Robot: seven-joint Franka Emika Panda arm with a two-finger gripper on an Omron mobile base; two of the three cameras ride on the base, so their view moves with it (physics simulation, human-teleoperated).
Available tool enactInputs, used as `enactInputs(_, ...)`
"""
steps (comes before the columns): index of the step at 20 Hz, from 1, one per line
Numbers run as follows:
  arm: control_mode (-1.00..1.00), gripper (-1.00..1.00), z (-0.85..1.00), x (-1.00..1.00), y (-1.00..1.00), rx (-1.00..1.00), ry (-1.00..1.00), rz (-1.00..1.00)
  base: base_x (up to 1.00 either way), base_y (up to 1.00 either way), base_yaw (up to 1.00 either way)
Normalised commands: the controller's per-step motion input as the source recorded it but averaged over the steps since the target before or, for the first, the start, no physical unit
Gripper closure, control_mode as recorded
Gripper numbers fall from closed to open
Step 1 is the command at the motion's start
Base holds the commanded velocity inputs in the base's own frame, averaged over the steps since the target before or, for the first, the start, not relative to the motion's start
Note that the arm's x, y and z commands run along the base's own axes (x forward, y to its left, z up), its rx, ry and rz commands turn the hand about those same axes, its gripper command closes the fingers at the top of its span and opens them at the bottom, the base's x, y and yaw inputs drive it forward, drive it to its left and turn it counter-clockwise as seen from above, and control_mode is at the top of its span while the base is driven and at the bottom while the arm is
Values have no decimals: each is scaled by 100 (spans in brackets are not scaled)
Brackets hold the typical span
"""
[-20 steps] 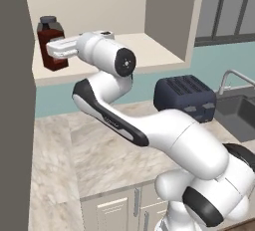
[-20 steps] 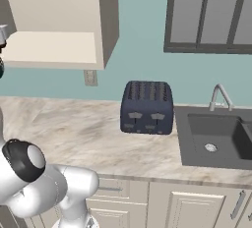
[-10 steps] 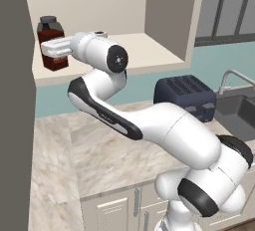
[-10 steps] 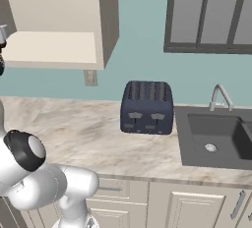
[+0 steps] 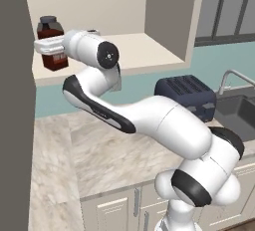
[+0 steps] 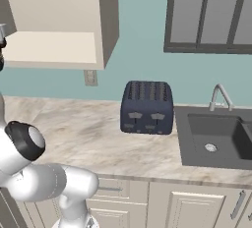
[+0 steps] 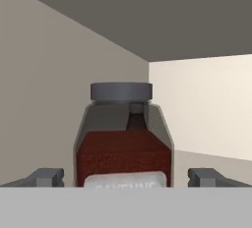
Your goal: Collect the paprika, ketchup, and shaker from the cabinet and place them next to the stove.
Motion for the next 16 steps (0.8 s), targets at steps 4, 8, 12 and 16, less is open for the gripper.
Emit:
enactInputs(4, -100, -100, 0, 12, 1, 0, 0, 0, 0, 0, 0)
enactInputs(8, -100, -100, 0, 10, 3, 0, 0, 0, 0, 0, 0)
enactInputs(12, -100, -100, -1, 8, 6, 0, 0, 0, 0, 0, 0)
enactInputs(16, -100, -100, -3, 8, 5, 0, 0, 0, 0, 0, 0)
